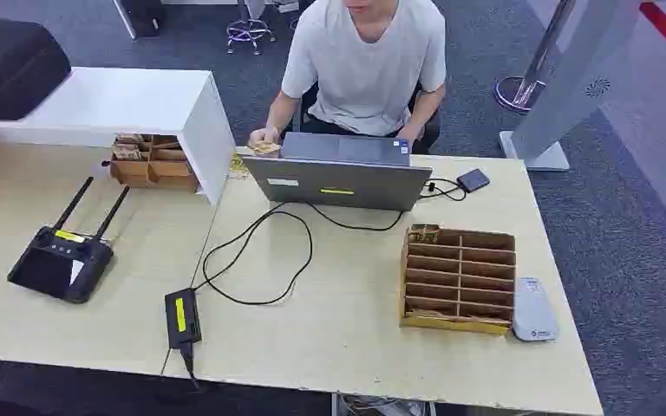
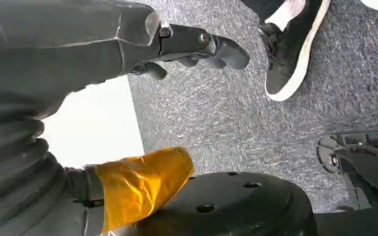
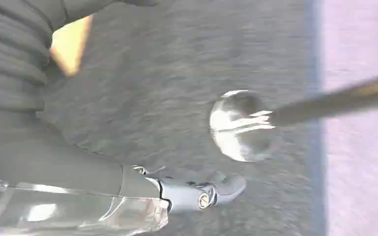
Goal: Pass the card to the sensor for recognition and then transmit it.
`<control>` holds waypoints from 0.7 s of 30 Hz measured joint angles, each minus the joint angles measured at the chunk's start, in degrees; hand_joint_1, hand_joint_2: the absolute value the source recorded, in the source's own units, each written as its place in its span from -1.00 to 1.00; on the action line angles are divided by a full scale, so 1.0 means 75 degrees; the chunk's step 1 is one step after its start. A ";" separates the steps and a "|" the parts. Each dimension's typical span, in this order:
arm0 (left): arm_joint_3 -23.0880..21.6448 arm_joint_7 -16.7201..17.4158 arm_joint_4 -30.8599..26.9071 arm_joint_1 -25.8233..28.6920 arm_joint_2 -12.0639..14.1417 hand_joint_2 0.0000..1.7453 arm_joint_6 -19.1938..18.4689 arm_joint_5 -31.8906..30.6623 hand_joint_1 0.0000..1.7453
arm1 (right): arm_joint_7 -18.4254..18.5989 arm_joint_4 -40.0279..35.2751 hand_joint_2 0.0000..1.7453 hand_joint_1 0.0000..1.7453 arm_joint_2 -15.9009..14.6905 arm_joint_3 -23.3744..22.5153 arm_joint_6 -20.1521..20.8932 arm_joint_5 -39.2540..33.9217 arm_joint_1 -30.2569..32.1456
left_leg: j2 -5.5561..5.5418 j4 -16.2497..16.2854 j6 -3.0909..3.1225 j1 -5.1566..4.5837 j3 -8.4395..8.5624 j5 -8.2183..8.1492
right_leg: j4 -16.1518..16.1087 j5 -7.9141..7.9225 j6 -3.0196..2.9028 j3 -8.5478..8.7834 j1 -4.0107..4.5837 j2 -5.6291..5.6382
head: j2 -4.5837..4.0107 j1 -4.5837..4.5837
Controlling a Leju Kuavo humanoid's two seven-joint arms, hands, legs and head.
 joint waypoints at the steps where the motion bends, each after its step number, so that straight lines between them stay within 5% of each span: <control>1: 0.0000 0.0000 0.0000 0.0000 0.0000 1.00 0.0000 -0.0029 -1.00 | -0.0082 -0.0032 1.00 -1.00 -0.0132 -0.0003 -0.0009 -0.0286 -0.0018 | 0.0000 0.0000 0.0001 -0.0001 0.0000 0.0000 | 0.0000 0.0000 0.0001 0.0001 -0.0001 0.0000 | 0.0000 0.0000; 10: -0.0134 -0.0070 0.0000 0.0000 0.0000 1.00 -0.0049 -0.0268 -1.00 | 0.0145 -0.1613 1.00 -1.00 -0.1491 0.0343 0.0134 -0.1887 -0.0096 | 0.0004 -0.0001 0.0022 -0.0032 0.0000 0.0001 | 0.0005 -0.0004 0.0015 -0.0002 -0.0030 0.0002 | 0.0000 0.0006; 21: -0.0289 -0.0038 0.0000 0.0016 -0.0006 1.00 -0.0064 -0.0341 -1.00 | 0.0169 -0.3098 1.00 -1.00 -0.1821 0.0959 0.0134 -0.2118 0.0028 | 0.0000 -0.0001 0.0023 -0.0031 0.0000 0.0002 | 0.0004 -0.0005 0.0017 -0.0003 -0.0029 -0.0002 | 0.0000 0.0006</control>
